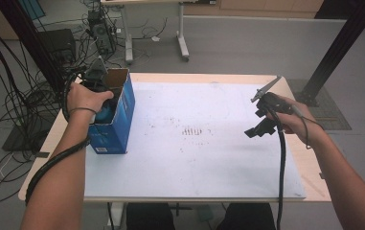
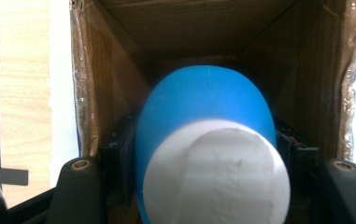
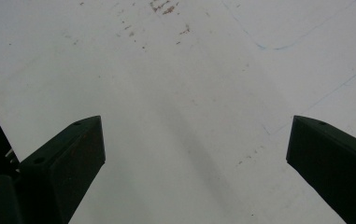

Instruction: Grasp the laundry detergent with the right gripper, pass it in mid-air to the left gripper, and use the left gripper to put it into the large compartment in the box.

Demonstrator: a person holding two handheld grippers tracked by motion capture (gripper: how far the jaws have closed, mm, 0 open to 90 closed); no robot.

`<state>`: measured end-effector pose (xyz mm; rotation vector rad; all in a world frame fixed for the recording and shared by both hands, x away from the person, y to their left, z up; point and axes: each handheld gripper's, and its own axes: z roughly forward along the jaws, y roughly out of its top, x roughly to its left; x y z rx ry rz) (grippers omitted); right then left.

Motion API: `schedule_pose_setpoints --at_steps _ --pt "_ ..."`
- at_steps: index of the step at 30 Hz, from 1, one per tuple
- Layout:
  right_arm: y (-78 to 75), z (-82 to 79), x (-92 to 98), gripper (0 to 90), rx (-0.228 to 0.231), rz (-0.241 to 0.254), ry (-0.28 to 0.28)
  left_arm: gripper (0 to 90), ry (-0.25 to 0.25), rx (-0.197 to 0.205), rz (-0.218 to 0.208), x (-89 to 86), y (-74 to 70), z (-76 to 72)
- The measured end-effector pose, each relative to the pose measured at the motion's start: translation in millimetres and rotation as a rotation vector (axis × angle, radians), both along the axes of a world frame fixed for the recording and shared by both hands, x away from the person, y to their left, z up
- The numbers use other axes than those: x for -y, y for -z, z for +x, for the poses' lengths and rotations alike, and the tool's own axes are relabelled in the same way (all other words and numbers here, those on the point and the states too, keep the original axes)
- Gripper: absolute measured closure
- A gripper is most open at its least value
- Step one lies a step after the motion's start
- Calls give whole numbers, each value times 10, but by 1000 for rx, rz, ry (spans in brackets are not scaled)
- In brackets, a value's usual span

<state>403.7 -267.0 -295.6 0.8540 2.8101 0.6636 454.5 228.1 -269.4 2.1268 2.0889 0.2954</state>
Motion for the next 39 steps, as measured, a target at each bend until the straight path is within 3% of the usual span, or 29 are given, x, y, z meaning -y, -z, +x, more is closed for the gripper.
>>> schedule_pose_setpoints --at_steps 29,39 --pt "20 10 -15 39 -6 1 0 345 -18 4 -22 -14 12 -7" --pt "43 21 -29 39 -10 3 -3 336 -18 -4 -32 -16 -130 -36"
